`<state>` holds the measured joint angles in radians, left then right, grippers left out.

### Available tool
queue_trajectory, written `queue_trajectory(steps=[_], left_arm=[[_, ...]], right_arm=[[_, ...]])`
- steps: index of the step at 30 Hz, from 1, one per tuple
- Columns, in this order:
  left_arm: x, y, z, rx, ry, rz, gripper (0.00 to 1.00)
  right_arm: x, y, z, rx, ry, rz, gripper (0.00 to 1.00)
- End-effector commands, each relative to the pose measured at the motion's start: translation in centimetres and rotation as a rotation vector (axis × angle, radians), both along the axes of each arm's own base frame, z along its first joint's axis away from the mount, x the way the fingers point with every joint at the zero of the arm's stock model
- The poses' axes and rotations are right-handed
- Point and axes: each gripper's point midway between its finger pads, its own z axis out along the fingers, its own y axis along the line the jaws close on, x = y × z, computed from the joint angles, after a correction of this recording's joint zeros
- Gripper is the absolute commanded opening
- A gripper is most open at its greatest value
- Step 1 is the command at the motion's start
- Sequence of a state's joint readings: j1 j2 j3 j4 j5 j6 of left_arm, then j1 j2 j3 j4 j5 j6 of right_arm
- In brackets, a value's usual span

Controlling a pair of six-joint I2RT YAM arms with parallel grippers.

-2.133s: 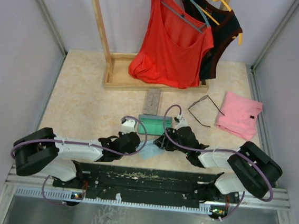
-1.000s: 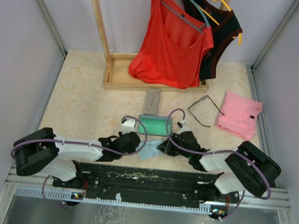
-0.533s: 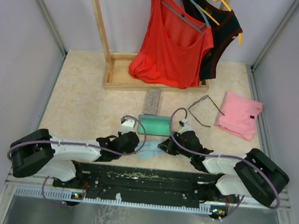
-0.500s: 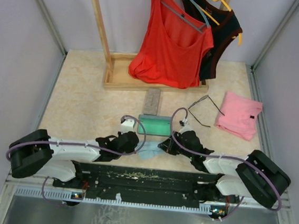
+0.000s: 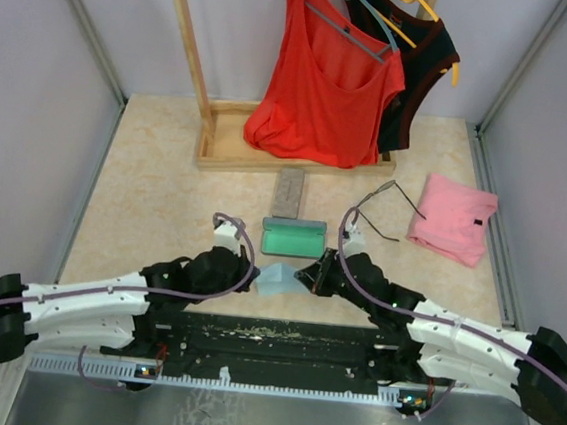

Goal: Organize the sunglasses
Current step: Fold the glasses cleaning cloth at the center of the board.

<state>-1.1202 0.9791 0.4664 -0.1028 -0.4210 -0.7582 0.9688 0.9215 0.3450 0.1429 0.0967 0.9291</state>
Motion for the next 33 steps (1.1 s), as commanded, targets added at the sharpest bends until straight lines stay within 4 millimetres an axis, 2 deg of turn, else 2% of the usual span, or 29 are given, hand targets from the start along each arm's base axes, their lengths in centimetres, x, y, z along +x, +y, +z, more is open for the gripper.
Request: queue_trajectory(steps=[1,8,11,14,18,24,29,33], left_arm=[[-2.2,0.5,1.0,0.010,0.008,-0.061,0.00],[-5.3,0.9,3.0,0.030,0.020,-0.081,0.00],[-6.8,1.0,2.5,0.044,0.055,-0.095,0.00],[-7.2,1.3,1.2,0.053,0.079,-0.082,0.00],[-6.2,1.5,0.0,0.065,0.042,-0.037,0.00],[-4.0,0.7,-0.8,0.100,-0.036,0.013,0.00],[-1.6,0.1,-1.8,0.111,-0.036,0.039,0.00],[0.0,-0.4,-1.8,0.098,-0.059,0.028,0.00]], right_arm=[[-1.0,-0.4,2.0,-0.017,-0.016,-0.056,0.00],[-4.3,0.1,3.8,-0.042,-0.012,-0.028,0.00],[-5.7,0.5,3.4,-0.076,0.008,-0.008,0.00],[-6.3,0.5,2.2,-0.111,0.041,-0.014,0.00],[-5.6,0.1,0.7,-0.137,0.052,-0.050,0.00],[-3.6,0.4,-0.8,-0.121,0.067,-0.051,0.00],[-1.4,0.3,-1.2,-0.126,0.059,-0.071,0.00],[0.1,0.1,-1.4,-0.119,0.044,-0.087,0.00]])
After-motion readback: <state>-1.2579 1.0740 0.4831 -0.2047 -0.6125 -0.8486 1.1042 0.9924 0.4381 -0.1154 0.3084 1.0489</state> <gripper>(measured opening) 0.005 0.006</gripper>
